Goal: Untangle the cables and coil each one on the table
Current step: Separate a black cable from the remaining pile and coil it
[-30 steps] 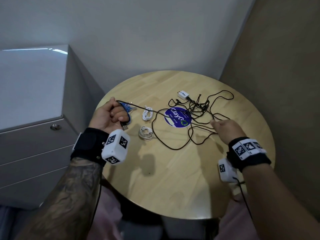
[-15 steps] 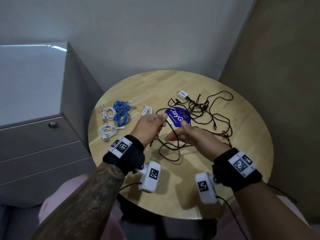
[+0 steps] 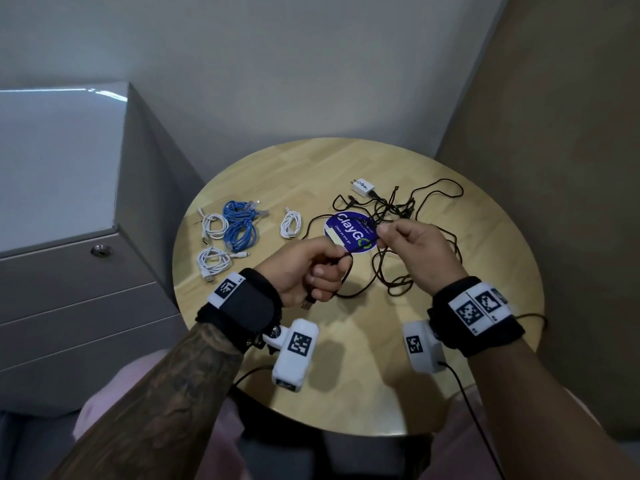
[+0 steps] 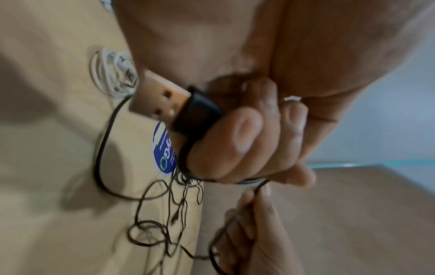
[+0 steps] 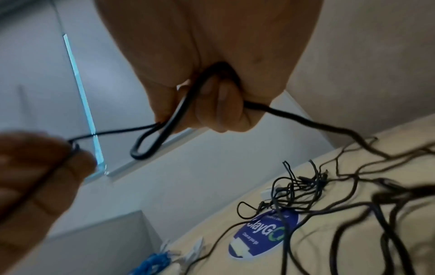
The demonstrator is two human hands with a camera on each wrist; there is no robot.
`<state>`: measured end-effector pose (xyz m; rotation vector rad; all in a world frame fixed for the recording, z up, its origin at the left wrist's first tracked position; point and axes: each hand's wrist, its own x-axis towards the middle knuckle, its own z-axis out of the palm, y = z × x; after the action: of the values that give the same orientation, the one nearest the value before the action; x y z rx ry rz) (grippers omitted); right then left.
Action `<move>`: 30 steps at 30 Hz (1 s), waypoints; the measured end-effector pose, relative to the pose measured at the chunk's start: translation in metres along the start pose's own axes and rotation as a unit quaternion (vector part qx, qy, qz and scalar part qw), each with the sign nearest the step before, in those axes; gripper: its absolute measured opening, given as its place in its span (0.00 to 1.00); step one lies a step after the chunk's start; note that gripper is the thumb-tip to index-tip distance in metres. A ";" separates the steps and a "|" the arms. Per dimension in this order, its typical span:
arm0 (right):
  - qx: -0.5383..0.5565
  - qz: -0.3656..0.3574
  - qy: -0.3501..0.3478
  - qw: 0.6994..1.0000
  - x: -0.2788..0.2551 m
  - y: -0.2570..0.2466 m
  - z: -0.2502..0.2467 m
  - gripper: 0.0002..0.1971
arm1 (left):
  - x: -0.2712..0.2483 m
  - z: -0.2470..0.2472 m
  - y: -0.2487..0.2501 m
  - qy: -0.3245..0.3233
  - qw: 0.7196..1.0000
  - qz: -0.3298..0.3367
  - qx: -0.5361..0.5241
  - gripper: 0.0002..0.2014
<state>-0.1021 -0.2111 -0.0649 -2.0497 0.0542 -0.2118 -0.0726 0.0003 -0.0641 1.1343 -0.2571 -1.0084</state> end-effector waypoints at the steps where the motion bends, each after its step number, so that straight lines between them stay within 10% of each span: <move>1: -0.004 -0.013 0.013 1.000 0.000 -0.001 0.001 0.15 | 0.000 0.000 -0.001 -0.009 1.000 -0.005 -0.002 0.09; 7: -0.071 -0.118 0.105 0.985 0.000 0.002 -0.001 0.16 | 0.008 0.008 -0.014 0.062 0.986 -0.022 0.153 0.15; 11: -0.096 -0.088 0.115 0.985 0.004 0.016 -0.001 0.15 | 0.007 0.012 -0.010 -0.020 0.997 0.034 0.065 0.12; 14: -0.100 -0.072 0.050 0.991 0.001 0.019 0.009 0.16 | 0.007 0.008 0.001 -0.006 0.988 0.102 -0.119 0.09; 20: -0.070 0.014 -0.225 0.972 -0.024 0.005 0.041 0.12 | -0.001 -0.031 0.020 0.178 0.878 0.287 -0.340 0.10; 25: -0.038 -0.012 -0.274 0.961 -0.037 -0.029 0.038 0.16 | 0.005 -0.027 0.011 0.267 0.877 0.339 -0.214 0.09; 30: 0.105 -0.001 -0.144 0.984 -0.032 -0.043 0.013 0.15 | 0.009 -0.012 -0.005 0.261 0.905 0.301 0.152 0.09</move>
<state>-0.1334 -0.1750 -0.0369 -1.8507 -0.1437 0.0767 -0.0628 0.0007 -0.0758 1.4413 -0.3102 -0.0979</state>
